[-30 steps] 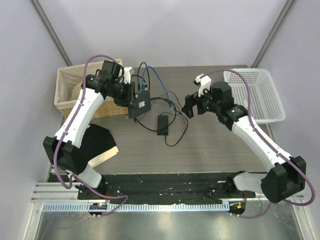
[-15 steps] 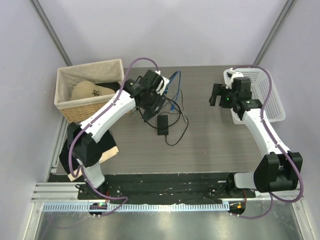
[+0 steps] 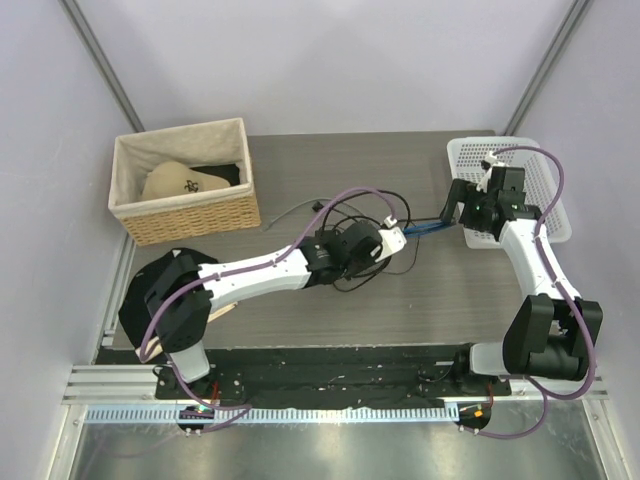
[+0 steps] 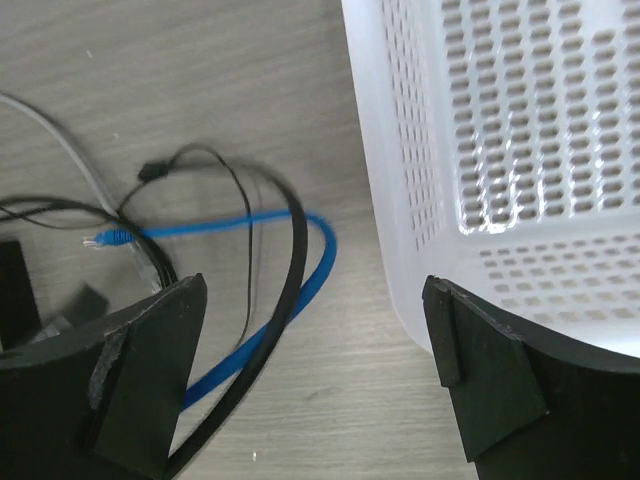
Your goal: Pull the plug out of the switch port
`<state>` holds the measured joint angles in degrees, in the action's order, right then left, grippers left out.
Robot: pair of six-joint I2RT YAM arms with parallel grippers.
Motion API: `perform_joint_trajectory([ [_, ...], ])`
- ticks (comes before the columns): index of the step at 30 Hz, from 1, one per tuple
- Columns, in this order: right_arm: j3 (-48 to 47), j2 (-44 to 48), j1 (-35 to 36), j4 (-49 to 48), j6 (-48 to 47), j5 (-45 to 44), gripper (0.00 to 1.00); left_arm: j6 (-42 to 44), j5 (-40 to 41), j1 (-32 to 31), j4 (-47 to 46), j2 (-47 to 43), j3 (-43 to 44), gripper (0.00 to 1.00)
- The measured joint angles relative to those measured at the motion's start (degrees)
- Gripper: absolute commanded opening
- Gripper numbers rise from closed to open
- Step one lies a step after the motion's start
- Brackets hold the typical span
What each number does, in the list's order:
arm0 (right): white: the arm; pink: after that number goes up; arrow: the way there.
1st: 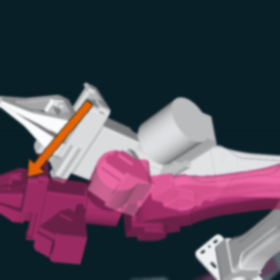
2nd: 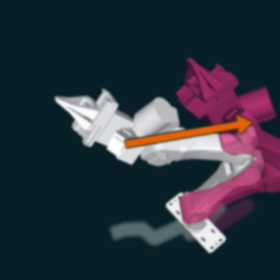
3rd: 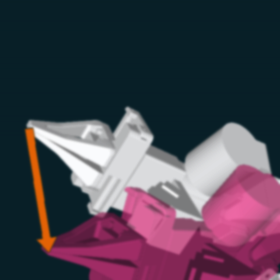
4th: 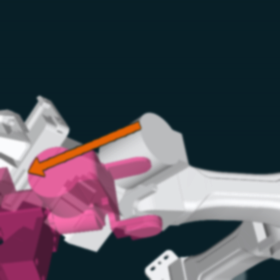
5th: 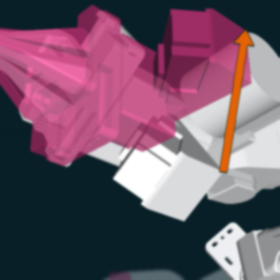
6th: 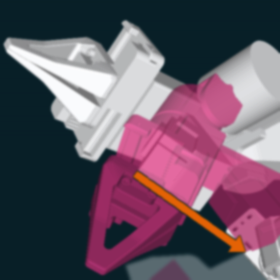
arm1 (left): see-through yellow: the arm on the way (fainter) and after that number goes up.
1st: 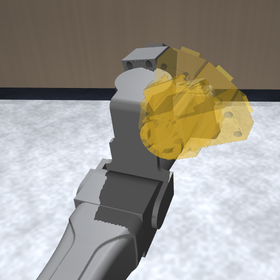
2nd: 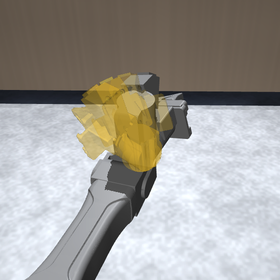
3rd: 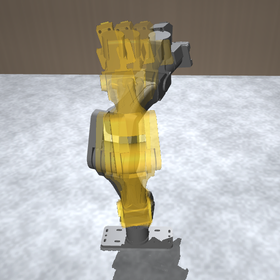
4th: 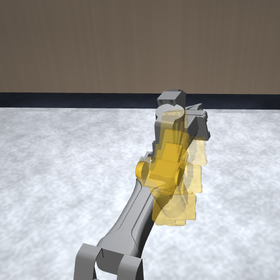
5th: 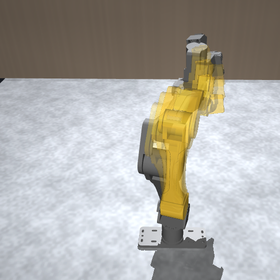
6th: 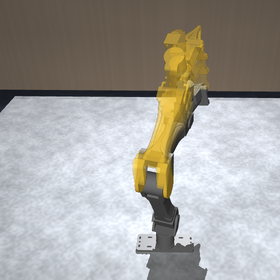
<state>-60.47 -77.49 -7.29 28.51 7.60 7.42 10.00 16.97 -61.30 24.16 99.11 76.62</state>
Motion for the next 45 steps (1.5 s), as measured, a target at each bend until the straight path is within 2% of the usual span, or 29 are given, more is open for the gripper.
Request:
perform_joint_trajectory([
  [7,3.80,0.63,-0.37,-0.20,0.09,1.84,1.00,10.38,6.01,1.22,-16.39,2.36,-7.65,0.00],
  [15,3.82,0.70,-0.39,-0.42,0.04,4.81,1.00,33.83,7.56,1.90,-42.29,2.78,-23.15,0.00],
  [18,3.82,0.70,-0.42,-1.18,0.39,7.10,1.00,37.75,7.04,1.62,-45.70,2.49,-25.55,0.00],
  [22,3.54,0.70,-0.42,-1.53,0.42,9.46,1.00,38.66,7.54,-0.61,-46.47,2.38,-26.77,0.01],
  [23,3.23,0.70,-0.42,-1.44,0.15,9.94,1.00,38.34,7.69,-1.57,-46.36,2.38,-26.80,0.24],
  [25,2.43,0.70,-0.42,-1.27,-0.50,10.54,1.00,37.18,7.50,-3.08,-45.51,2.38,-26.47,0.49],
  [27,1.77,0.70,-0.42,-1.27,-1.60,10.73,1.00,35.28,6.84,-4.00,-43.82,2.38,-25.64,0.56],
  [29,1.70,0.70,-0.39,-1.18,-2.40,10.78,1.00,33.53,5.38,-4.57,-41.31,2.43,-25.29,0.67],
  [30,1.70,0.70,-0.39,-1.01,-2.69,10.75,1.00,32.35,4.92,-4.76,-39.95,2.43,-25.29,0.73],
  [31,1.70,0.70,-0.39,-0.85,-2.93,10.78,1.00,31.71,4.68,-4.92,-39.15,2.56,-25.31,0.83],
  [34,1.70,0.72,-0.39,-0.57,-3.30,10.95,1.00,29.33,3.48,-5.68,-37.29,3.17,-25.38,0.93],
  [40,1.70,0.74,-0.39,-0.46,-3.48,11.34,1.00,25.44,0.26,-6.21,-35.21,2.82,-25.03,1.00],
  [45,1.70,1.07,-0.39,0.09,-3.58,12.15,1.00,21.90,-12.02,-5.38,-22.18,-2.01,-21.57,1.00],
])
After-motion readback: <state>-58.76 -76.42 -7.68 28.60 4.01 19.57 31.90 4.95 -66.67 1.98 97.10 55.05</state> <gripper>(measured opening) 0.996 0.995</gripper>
